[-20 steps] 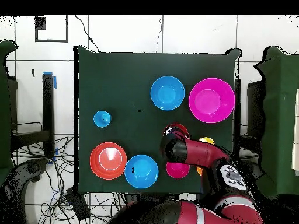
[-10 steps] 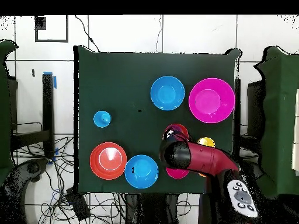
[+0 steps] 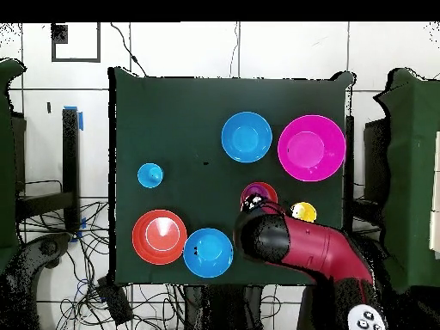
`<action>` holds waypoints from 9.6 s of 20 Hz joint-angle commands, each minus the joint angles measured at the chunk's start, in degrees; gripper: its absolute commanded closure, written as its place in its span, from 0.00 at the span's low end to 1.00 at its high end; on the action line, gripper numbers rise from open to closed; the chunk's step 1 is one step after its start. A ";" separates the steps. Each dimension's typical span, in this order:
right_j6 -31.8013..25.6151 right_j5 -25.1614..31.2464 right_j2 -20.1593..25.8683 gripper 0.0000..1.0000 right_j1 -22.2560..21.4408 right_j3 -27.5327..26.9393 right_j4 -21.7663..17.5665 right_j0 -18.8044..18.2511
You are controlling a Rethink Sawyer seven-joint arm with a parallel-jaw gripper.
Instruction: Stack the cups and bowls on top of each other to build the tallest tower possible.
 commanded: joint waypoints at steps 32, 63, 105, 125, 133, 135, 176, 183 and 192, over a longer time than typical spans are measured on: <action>5.20 -4.32 5.83 0.00 4.21 6.23 1.45 0.91; 9.36 -16.57 5.55 0.00 23.24 4.16 3.86 2.10; 5.19 -20.27 -1.56 0.00 26.06 3.60 0.61 1.59; 7.53 -33.94 -6.96 0.00 35.44 7.54 -11.40 -5.10; 5.68 -43.37 -3.49 0.00 48.99 -3.08 -12.30 -6.35; 5.14 -45.56 -2.98 1.00 49.58 -4.55 -14.47 -6.28; 11.52 4.57 6.40 1.00 5.92 4.58 12.41 7.36; 10.75 14.28 0.17 1.00 7.12 -6.20 11.96 14.37; 12.62 22.20 -9.79 1.00 11.96 -17.27 5.29 22.86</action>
